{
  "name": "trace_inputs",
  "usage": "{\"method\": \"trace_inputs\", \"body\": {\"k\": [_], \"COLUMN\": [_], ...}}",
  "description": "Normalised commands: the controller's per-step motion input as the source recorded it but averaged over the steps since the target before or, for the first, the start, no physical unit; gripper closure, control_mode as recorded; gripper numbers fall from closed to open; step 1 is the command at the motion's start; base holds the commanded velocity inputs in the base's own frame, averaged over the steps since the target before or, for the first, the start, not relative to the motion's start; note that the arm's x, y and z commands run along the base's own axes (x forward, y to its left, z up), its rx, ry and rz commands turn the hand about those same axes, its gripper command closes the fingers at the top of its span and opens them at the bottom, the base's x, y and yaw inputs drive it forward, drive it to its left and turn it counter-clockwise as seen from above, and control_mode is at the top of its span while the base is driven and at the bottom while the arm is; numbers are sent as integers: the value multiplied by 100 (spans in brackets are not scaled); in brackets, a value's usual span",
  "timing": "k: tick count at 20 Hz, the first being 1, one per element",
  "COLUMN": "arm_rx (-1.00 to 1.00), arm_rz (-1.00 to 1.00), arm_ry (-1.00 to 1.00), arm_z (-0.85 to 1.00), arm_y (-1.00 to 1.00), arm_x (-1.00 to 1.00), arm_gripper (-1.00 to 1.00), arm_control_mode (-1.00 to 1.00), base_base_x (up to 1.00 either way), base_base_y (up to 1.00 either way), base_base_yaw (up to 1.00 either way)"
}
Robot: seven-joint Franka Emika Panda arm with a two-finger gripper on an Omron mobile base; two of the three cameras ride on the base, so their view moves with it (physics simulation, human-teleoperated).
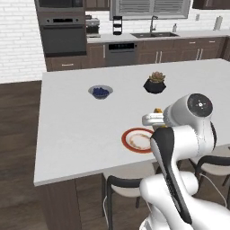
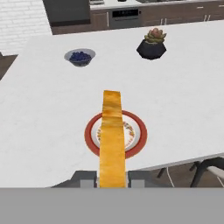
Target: Start the toaster. Once the lever pops up, take the bread to the plate on the dining counter.
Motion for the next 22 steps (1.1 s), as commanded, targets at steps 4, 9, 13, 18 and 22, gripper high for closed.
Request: {"method": "trace_inputs", "body": {"k": [4,9,13,18,22], "arm_rx": [0,6,16,24,10], "arm_rz": [0,2,13,19,16], "arm_ry": [0,0,2,19,19], "arm_z": [-6,-37,-31,-28,-30], "arm_y": [0,-17,-5,-13,-6], "arm_x": [18,40,51,53,44], "arm_gripper": [100,100,100,100,100], "arm_control_mode": [-100,-100,-100,-100,-100], "base_base_x": [11,0,0,0,0], "base_base_y": [0,0,0,0,0], "base_base_yaw": [0,0,0,0,0]}}
